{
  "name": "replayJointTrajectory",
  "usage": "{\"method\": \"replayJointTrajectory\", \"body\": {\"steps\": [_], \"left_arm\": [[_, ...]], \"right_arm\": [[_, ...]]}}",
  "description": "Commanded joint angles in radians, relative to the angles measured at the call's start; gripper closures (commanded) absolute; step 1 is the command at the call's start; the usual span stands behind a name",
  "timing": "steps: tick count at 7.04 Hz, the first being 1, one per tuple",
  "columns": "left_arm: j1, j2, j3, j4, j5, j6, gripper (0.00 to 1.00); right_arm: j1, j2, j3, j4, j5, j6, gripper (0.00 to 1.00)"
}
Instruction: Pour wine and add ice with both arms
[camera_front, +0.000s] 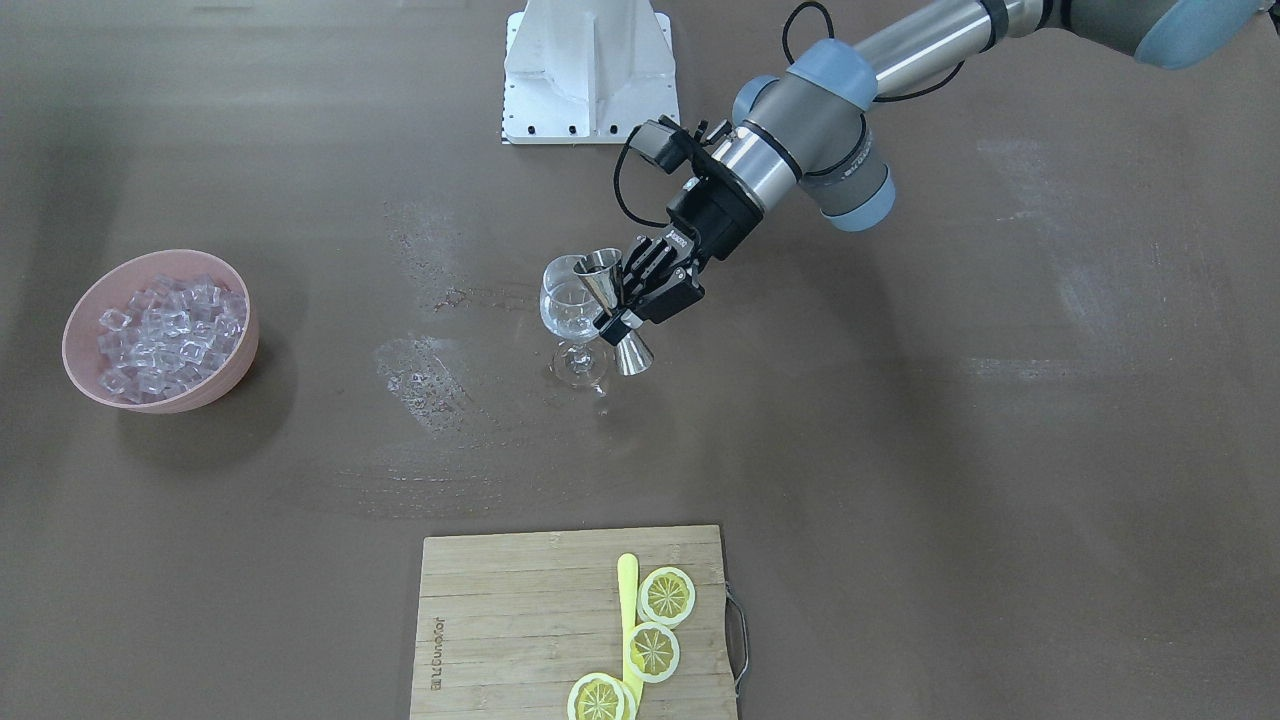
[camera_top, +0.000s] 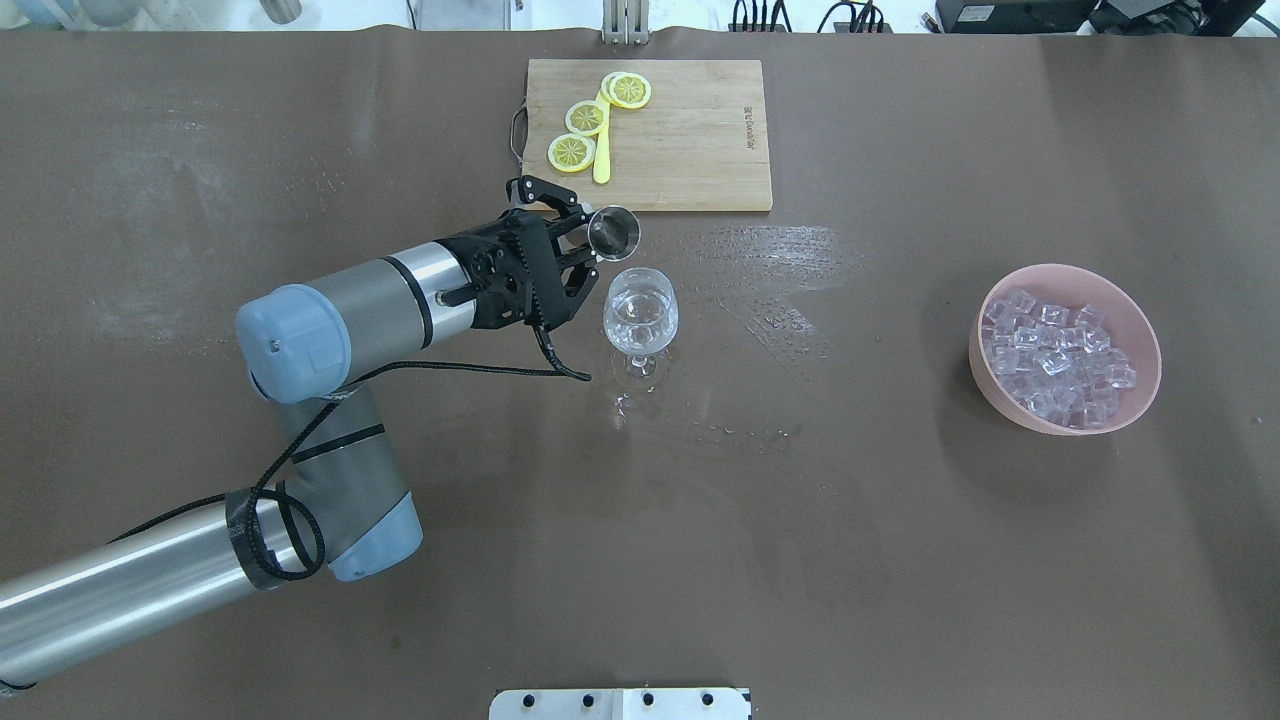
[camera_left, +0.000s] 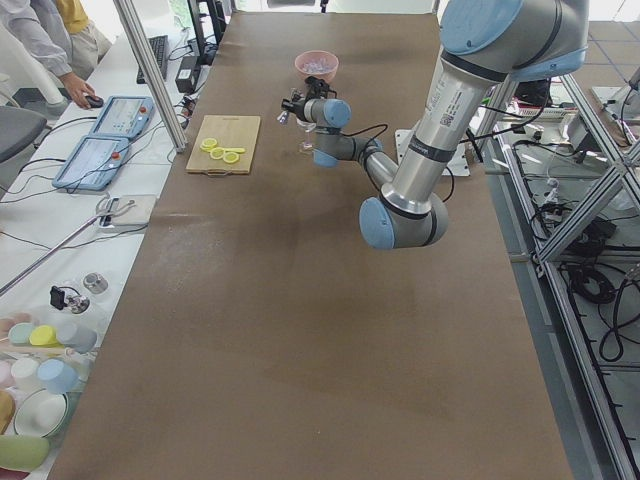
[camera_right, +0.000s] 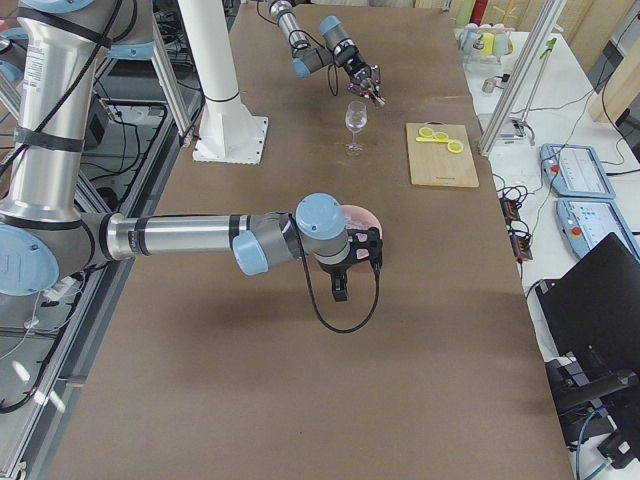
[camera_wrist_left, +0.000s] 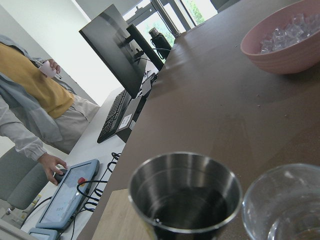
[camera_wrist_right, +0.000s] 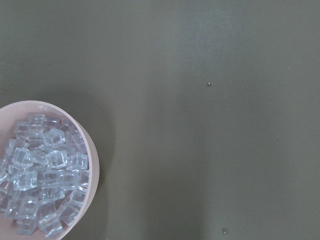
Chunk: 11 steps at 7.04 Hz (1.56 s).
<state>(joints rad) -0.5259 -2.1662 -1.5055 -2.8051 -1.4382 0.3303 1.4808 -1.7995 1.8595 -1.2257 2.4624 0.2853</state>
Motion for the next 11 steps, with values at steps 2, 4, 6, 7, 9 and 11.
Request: {"method": "replayJointTrajectory", "body": {"steps": [2,4,6,7,9,11], "left_arm": [[0.000,-0.026,-0.001,0.021,0.018,0.214,1.00],[0.001,-0.029,0.001,0.050,0.088,0.321,1.00],[0.001,-0.026,0.008,0.059,0.104,0.389,1.00],[0.001,-0.032,0.005,0.061,0.126,0.456,1.00],[0.004,-0.024,0.004,0.061,0.136,0.507,1.00],[0.053,-0.027,-0.002,0.058,0.205,0.529,1.00]], "right_arm": [[-0.001,0.000,0.001,0.000,0.003,0.018,0.00],[-0.002,0.000,0.001,0.000,0.003,0.020,0.00],[-0.001,0.000,0.001,0.000,0.006,0.026,0.00],[-0.001,0.000,0.001,0.000,0.009,0.026,0.00],[-0.002,-0.001,0.001,0.002,0.010,0.026,0.00],[-0.002,-0.004,0.015,0.000,0.010,0.026,0.00]]}}
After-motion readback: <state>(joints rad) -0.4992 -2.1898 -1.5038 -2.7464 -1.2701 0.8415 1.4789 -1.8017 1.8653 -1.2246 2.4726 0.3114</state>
